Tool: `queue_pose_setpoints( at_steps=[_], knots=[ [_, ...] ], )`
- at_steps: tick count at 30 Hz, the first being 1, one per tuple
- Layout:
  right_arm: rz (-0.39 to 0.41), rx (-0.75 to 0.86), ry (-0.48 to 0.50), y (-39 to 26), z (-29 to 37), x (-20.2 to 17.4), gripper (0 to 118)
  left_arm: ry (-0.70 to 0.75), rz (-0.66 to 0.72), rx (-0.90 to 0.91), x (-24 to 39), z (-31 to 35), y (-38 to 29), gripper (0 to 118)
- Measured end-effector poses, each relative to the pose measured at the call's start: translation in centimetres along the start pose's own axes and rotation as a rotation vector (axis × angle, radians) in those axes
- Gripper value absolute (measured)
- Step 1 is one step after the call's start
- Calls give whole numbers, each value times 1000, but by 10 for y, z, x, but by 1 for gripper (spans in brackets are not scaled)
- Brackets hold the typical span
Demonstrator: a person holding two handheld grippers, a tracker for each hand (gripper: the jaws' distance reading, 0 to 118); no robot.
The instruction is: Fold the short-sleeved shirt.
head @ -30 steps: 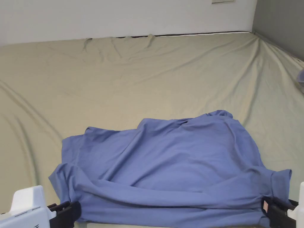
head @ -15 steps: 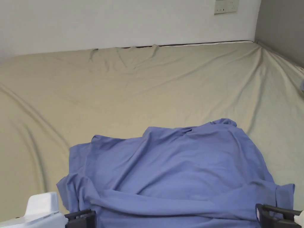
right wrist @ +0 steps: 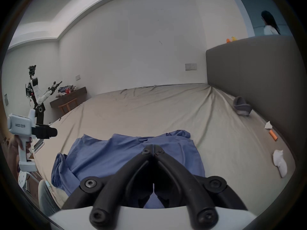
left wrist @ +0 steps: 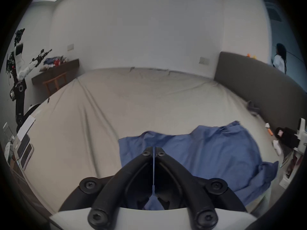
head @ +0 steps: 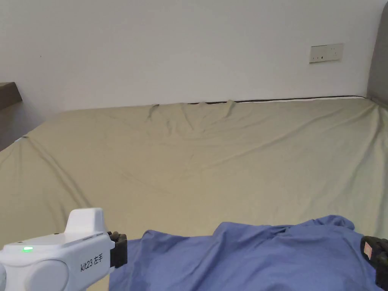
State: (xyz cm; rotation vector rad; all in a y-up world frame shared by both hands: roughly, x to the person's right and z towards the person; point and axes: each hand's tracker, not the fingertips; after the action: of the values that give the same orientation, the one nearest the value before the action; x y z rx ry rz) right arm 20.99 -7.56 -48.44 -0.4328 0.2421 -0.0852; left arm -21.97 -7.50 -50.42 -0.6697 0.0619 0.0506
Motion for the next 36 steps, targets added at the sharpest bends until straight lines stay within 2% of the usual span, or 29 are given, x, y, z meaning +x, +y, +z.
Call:
queue_pose_setpoints(
  at_steps=[2, 3, 4, 6, 7, 8, 9, 11, 17, 18, 19, 20, 22, 23, 24, 26, 29, 30, 34, 36],
  knots=[
    [-9, -9, 8, 0, -15, 6, 0, 32, -18, -62, -10, -31, 1, 0],
    [-18, -16, 11, 0, -22, 9, 0, 45, -27, -88, -16, -47, 2, 17],
    [-26, -27, 17, 1, -29, 12, 0, 44, -3, -85, -21, -63, 4, 42],
    [-31, -41, 31, 1, -42, 16, 0, 45, 47, -98, -32, -86, 7, 104],
    [-37, -50, 38, 3, -48, 16, 0, 37, 65, -107, -36, -97, 7, 110],
    [-39, -56, 43, 4, -53, 17, 0, 36, 79, -115, -36, -105, 8, 110],
    [-39, -57, 48, 5, -59, 18, 0, 26, 63, -103, -35, -110, 7, 118],
    [-43, -63, 53, 8, -69, 20, 0, -3, 42, -158, -35, -124, 8, 114],
    [-46, -82, 65, 12, -93, 23, 0, 68, -81, -281, -27, -163, -4, 113],
    [-47, -87, 70, 12, -96, 24, 0, 60, -79, -285, -30, -166, -5, 105],
    [-44, -91, 74, 13, -98, 23, 0, 52, -68, -295, -28, -165, -7, 91],
    [-43, -96, 68, 13, -100, 22, 0, -4, -35, -294, -26, -160, -7, 84],
    [-39, -105, 63, 13, -103, 23, 0, 24, -42, -251, -24, -153, -2, 68],
    [-41, -107, 62, 13, -105, 24, 0, -12, -77, -260, -23, -152, -1, 56],
    [-46, -110, 64, 13, -106, 25, 0, -58, -77, -269, -23, -150, 0, 38],
    [-54, -112, 57, 13, -105, 26, 0, -43, -51, -267, -20, -147, 8, 21],
    [-38, -119, 38, 15, -103, 25, 0, -16, -123, -260, -16, -139, 8, 13],
    [-29, -117, 25, 15, -102, 25, 0, -11, -150, -243, -15, -137, 8, 6],
    [-35, -113, 24, 20, -99, 30, 0, -129, -103, -226, -13, -128, 11, 4],
    [-47, -107, 19, 22, -98, 31, 1, -105, -105, -252, -8, -132, 13, 4]
  ],
)
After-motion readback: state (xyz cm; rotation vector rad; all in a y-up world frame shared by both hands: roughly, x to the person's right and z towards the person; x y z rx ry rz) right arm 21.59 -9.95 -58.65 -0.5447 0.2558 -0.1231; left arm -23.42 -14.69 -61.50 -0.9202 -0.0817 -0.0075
